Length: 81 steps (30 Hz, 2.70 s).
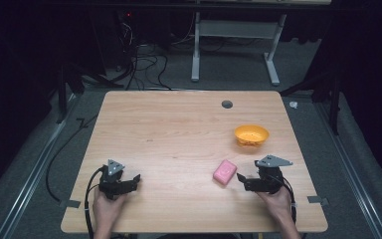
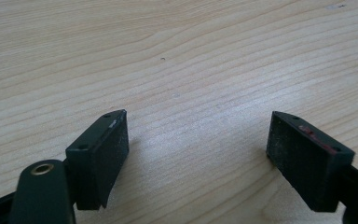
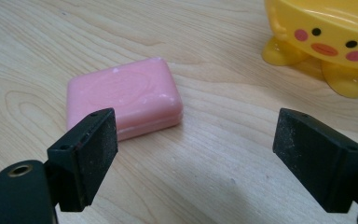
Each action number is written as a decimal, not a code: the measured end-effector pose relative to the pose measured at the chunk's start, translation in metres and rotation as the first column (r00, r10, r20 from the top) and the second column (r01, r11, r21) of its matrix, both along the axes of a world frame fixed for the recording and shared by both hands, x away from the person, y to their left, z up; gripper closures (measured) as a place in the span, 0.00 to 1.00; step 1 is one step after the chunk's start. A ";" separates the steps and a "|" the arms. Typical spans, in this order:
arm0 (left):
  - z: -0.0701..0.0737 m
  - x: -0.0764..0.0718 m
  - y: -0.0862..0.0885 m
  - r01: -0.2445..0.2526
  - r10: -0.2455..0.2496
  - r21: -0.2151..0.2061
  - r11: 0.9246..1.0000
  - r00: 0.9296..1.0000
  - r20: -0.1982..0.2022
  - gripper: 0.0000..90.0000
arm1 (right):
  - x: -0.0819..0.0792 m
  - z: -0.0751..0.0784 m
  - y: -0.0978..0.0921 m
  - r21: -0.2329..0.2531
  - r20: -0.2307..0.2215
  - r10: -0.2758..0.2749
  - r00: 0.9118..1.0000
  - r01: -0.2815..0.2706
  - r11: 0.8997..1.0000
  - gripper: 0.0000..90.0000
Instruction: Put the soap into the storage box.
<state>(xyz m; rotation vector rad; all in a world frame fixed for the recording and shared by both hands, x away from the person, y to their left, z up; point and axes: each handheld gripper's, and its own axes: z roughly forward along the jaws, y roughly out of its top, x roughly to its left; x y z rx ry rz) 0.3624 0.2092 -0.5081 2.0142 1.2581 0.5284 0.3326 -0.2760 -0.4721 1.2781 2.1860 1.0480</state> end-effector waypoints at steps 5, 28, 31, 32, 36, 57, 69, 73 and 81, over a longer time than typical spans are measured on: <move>0.000 0.000 0.000 0.000 0.000 0.000 1.000 1.000 0.000 0.24 | 0.001 0.003 0.005 0.009 0.005 0.021 1.000 -0.021 1.000 0.15; 0.000 0.000 0.000 0.000 0.000 0.000 1.000 1.000 0.000 0.24 | 0.008 0.010 0.031 -0.001 0.016 0.107 0.994 -0.107 0.994 0.14; 0.000 0.000 0.000 0.001 -0.001 0.000 1.000 1.000 -0.001 0.23 | 0.009 0.011 0.033 -0.005 0.016 0.116 0.993 -0.115 0.993 0.14; 0.000 0.000 0.000 0.002 -0.002 0.000 1.000 1.000 -0.001 0.23 | 0.010 0.011 0.036 -0.009 0.016 0.120 0.993 -0.120 0.993 0.14; 0.000 0.000 0.000 0.003 -0.003 0.000 1.000 1.000 -0.001 0.23 | 0.012 0.011 0.039 -0.015 0.016 0.131 0.991 -0.131 0.991 0.14; 0.000 0.000 0.000 0.003 -0.003 0.000 1.000 1.000 -0.001 0.23 | 0.025 0.002 0.058 -0.051 -0.015 0.182 0.983 -0.183 0.982 0.14; 0.000 0.000 0.000 0.002 -0.002 -0.001 1.000 1.000 -0.001 0.23 | 0.033 -0.009 0.063 -0.066 -0.049 0.187 0.981 -0.190 0.980 0.14; 0.000 0.000 0.000 0.002 -0.002 -0.001 1.000 1.000 -0.001 0.23 | 0.036 -0.012 0.063 -0.069 -0.068 0.190 0.979 -0.195 0.978 0.14; 0.000 0.000 0.000 0.002 -0.002 -0.001 1.000 1.000 -0.001 0.23 | 0.039 -0.018 0.066 -0.093 -0.084 0.195 0.977 -0.202 0.975 0.13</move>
